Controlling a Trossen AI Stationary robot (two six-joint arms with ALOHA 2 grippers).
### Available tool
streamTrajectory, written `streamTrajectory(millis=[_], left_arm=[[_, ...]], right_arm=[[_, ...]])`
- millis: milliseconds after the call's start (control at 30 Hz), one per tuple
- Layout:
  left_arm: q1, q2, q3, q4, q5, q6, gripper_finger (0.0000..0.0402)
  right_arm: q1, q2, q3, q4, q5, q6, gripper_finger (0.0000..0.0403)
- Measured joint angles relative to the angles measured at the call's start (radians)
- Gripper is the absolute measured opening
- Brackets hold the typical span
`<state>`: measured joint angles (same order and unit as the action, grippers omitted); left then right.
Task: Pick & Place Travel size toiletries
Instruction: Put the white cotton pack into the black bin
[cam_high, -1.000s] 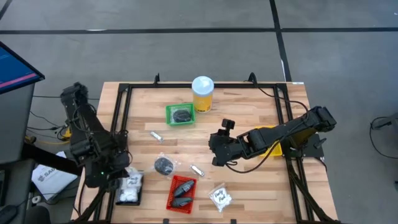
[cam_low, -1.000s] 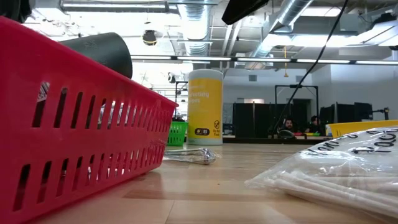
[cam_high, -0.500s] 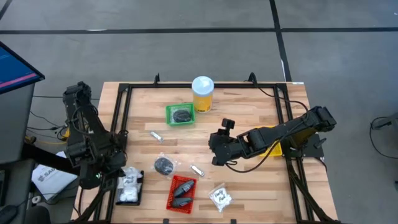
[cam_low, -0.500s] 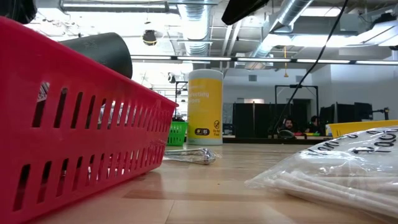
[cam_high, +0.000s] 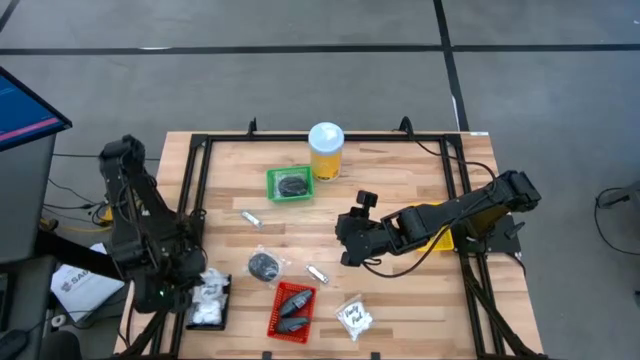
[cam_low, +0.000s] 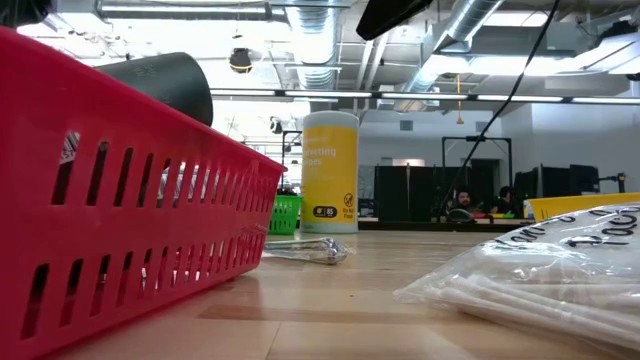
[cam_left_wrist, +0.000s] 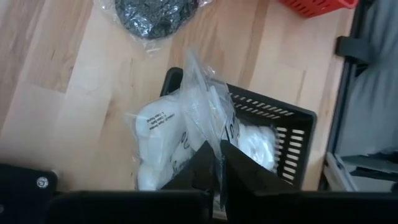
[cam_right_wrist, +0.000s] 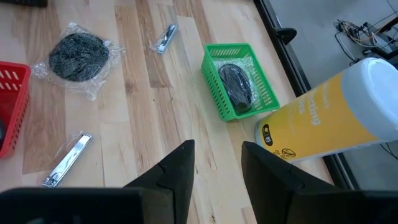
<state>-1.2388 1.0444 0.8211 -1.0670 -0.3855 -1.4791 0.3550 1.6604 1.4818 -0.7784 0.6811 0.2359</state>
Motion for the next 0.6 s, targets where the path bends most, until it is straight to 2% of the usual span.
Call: streamTrajectory(millis=[367, 600], left_arm=[[0.000, 0.051, 0.000, 0.009, 0.007, -0.004, 0.0026], [0.000, 0.053, 0.000, 0.009, 0.015, -0.067, 0.0053]], right_arm=[[0.000, 0.000, 0.000, 0.000, 0.000, 0.000, 0.0123], [0.000, 0.000, 0.000, 0.000, 0.000, 0.000, 0.0123]])
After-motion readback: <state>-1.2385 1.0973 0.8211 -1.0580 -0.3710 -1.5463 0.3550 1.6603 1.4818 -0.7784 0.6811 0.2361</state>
